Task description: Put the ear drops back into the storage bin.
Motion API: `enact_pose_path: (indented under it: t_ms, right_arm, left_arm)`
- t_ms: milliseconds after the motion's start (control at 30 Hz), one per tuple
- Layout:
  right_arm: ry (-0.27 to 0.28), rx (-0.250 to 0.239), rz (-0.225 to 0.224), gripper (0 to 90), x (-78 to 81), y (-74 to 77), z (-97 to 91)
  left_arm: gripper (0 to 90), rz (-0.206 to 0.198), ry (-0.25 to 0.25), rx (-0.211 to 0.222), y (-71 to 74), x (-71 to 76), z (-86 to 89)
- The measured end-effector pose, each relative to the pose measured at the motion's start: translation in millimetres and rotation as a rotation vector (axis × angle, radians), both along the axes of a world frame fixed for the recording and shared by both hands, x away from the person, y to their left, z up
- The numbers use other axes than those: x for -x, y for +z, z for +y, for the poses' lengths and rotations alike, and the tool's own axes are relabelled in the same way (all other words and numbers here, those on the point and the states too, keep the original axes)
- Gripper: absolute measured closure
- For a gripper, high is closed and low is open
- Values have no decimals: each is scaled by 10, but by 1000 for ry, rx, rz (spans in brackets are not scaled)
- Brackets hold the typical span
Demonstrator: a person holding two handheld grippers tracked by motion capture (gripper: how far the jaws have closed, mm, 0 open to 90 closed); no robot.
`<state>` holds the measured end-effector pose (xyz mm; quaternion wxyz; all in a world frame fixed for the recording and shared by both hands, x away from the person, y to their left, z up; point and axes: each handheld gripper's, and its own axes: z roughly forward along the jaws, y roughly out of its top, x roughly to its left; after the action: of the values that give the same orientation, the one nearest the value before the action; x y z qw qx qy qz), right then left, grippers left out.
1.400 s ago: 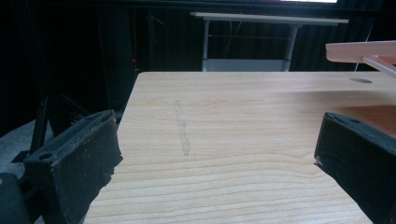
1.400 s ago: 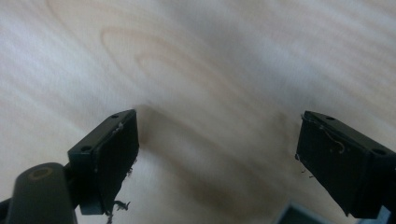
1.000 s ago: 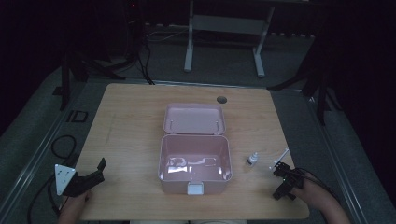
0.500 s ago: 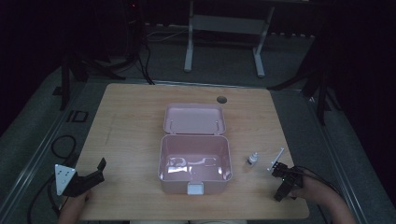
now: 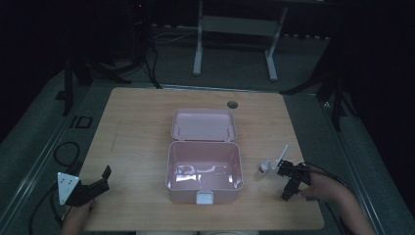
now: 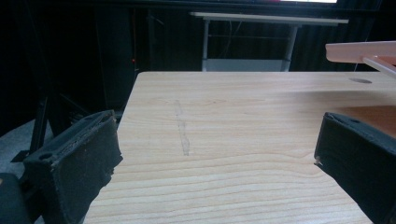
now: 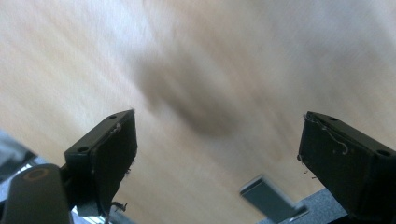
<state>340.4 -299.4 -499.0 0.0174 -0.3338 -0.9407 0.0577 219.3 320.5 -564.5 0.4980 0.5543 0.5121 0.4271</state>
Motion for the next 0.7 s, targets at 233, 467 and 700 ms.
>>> enact_pose_path:
  t_ms: [233,467,700]
  right_arm:
    - [-4,-21,-17,133,-221,67,163]
    - [11,-42,-24,147,-371,113,292]
    - [47,-74,-18,219,-481,104,433]
  left_arm:
    - [4,0,-2,0,0,1,1]
    - [4,-1,-4,4,0,0,3]
    - [4,0,-4,4,0,0,5]
